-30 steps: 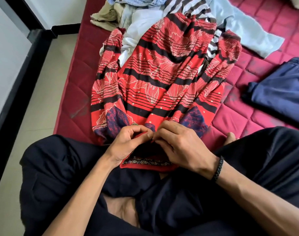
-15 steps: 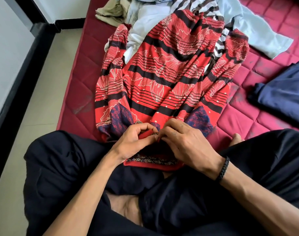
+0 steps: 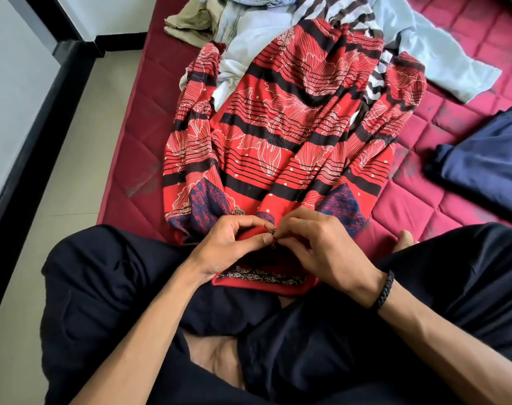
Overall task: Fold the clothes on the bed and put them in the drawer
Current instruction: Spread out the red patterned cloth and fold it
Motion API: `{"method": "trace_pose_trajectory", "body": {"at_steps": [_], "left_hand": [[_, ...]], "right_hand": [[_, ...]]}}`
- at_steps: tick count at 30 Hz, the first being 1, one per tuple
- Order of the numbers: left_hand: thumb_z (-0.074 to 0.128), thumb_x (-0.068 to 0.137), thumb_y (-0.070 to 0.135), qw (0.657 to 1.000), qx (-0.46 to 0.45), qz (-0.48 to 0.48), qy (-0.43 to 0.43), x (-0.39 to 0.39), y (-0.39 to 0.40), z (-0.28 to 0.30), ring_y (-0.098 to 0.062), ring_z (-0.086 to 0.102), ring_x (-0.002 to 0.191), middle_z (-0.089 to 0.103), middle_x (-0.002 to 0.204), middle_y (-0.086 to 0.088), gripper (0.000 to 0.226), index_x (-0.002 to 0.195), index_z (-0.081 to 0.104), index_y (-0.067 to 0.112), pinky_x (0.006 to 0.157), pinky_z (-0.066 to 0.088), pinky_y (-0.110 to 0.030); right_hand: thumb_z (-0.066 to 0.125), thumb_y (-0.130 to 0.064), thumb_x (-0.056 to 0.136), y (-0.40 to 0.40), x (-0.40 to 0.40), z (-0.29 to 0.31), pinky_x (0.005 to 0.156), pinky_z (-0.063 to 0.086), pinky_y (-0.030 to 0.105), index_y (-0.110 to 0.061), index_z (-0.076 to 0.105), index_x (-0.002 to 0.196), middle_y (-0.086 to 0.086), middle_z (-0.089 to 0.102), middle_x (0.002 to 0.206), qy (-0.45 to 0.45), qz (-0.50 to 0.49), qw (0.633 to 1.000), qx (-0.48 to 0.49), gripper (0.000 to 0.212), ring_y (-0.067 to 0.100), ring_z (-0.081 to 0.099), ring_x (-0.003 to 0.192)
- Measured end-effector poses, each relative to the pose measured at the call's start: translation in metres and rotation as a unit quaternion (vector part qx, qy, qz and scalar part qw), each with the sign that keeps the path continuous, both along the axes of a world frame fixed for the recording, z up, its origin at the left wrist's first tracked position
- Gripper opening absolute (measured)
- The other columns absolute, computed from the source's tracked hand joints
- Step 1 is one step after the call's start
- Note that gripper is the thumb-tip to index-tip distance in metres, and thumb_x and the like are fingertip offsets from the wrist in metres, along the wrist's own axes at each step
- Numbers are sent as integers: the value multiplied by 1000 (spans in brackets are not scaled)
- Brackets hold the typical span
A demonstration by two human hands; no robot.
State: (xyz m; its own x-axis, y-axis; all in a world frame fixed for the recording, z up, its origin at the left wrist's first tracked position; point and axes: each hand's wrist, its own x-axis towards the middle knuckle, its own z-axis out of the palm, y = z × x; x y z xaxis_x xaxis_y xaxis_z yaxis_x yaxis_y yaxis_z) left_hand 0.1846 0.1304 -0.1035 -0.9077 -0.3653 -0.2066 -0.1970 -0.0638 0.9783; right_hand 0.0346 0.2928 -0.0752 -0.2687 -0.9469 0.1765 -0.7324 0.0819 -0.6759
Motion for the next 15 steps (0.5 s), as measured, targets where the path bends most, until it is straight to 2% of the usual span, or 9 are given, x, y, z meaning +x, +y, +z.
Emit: {"method": "trace_pose_trajectory", "body": {"at_steps": [3,6,10,15], "left_hand": [[82,87,19,997,-79,-1,-4,0,3,4,-14,73,103,79,103,0,20,106,80,14,99,53,-32],[86,82,21,983,-185,15,0,1,10,9,-6,75,97,80,98,10,21,102,83,15,92,55,-22],[90,77,22,973,-226,48,15,5,11,12,-3,75,89,79,92,13,21,96,84,17,88,57,-24],[90,76,21,971,-232,53,23,5,13,14,-4,75,87,79,89,14,18,92,83,17,86,57,-22]], "right_hand": [[78,-15,85,2,2,4,81,54,35,-23,72,98,-12,65,96,-28,-48,998,0,16,7,65,88],[82,-14,82,3,2,3,83,53,26,-20,71,118,-12,69,93,-46,-65,997,16,38,4,66,86],[80,-13,83,1,4,0,83,54,27,-20,80,99,-9,71,95,-42,-64,997,17,18,4,67,88],[76,-23,82,-2,3,0,77,55,38,-25,76,88,-15,66,91,-30,-71,997,24,7,6,66,83]]}}
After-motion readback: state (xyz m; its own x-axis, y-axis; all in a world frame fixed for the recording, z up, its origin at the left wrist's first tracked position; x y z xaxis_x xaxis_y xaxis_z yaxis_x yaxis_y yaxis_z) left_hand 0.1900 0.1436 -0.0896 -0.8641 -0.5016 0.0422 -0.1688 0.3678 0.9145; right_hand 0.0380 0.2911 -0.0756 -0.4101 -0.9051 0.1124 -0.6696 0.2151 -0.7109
